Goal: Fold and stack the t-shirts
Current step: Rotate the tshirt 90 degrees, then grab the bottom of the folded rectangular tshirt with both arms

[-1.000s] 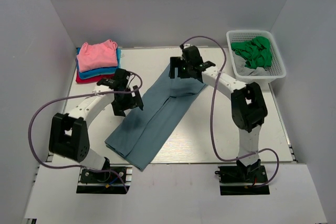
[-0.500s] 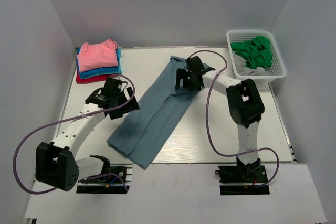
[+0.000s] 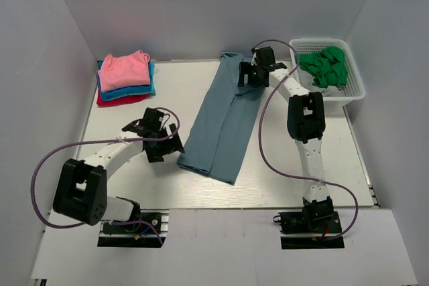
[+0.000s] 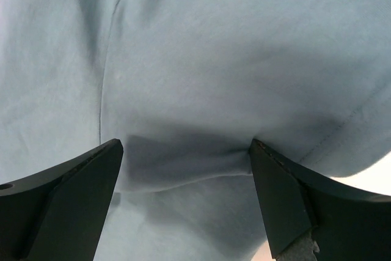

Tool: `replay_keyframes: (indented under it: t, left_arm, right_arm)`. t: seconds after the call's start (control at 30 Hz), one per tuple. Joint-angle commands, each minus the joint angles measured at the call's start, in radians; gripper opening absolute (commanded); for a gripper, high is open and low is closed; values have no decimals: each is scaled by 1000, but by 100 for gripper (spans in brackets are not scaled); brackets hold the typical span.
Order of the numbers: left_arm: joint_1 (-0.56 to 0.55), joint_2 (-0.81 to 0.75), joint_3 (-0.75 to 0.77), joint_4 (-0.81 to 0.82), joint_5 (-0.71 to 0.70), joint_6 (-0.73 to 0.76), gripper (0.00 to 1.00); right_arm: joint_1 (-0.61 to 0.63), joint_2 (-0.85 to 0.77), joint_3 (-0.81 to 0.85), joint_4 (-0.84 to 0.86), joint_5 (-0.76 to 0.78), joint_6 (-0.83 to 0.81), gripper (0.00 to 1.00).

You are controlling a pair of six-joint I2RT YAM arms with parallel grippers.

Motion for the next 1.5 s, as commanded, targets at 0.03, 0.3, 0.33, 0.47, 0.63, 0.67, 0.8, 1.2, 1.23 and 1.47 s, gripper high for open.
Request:
replay_keyframes:
  t: [0.03, 0.3, 0.33, 0.47, 0.63, 0.67, 0.8, 1.2, 1.23, 1.47]
  left_arm:
    - [-7, 23, -65, 99, 106, 10, 100]
    - [-37, 7, -222, 221, 42, -10, 100]
    - [-38, 22, -236, 232, 32, -25, 100]
    - [-48, 68, -256, 262, 43, -25, 84]
    - [-80, 13, -368, 284, 21, -68, 72]
    - [-81, -2, -380, 294, 11, -68, 70]
    - [-91, -33, -398, 294, -12, -77, 56]
    - [-130, -20, -438, 309, -51, -165, 18]
    - [-130, -20, -438, 309, -51, -165, 14]
    - [-150, -35, -429, 276, -20, -186, 0]
  right_arm:
    - [35, -118, -77, 11, -52, -102, 90]
    - [118, -607, -598, 248, -44, 11, 90]
    - [127, -643, -645, 270, -49, 22, 90]
    - [164, -923, -940, 365, -37, 106, 90]
    - [193, -1123, -1212, 327, 15, 174, 90]
    - [203, -1169, -1236, 318, 15, 180, 90]
    - [244, -1253, -1381, 214, -46, 266, 90]
    - [381, -1247, -1641, 354, -230, 553, 90]
    - [387, -1243, -1654, 370, -233, 593, 90]
    - [486, -1129, -1652, 467, -262, 700, 89]
